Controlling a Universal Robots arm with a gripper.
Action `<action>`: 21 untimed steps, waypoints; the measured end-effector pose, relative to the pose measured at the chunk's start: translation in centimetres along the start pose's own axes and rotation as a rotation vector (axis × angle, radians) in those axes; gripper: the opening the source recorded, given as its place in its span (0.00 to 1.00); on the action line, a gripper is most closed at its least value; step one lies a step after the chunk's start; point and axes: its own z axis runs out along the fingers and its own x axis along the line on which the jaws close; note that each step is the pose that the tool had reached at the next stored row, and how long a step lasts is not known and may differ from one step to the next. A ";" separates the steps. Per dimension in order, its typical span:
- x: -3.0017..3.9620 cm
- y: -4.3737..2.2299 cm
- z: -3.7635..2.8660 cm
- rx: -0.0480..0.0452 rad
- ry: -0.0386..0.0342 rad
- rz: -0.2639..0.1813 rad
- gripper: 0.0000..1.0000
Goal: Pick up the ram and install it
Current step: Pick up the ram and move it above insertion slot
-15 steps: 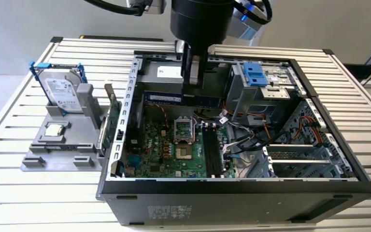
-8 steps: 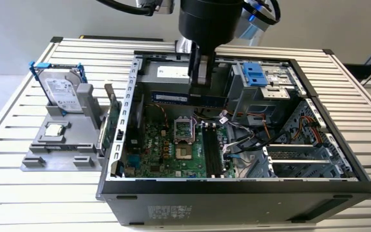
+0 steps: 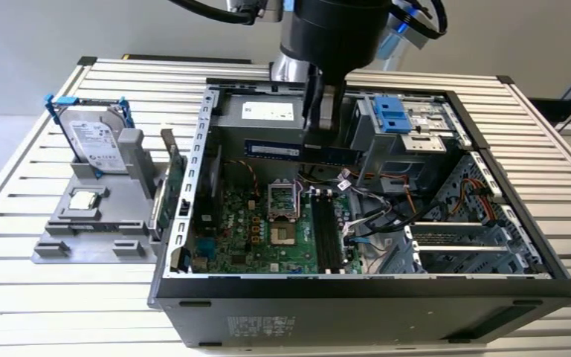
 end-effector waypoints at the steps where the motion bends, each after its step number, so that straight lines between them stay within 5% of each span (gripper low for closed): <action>1: -0.03 -0.17 -0.01 0.0000 0.0000 0.001 0.00; 21: -0.54 -3.79 -0.10 -0.0003 -0.0002 0.010 0.00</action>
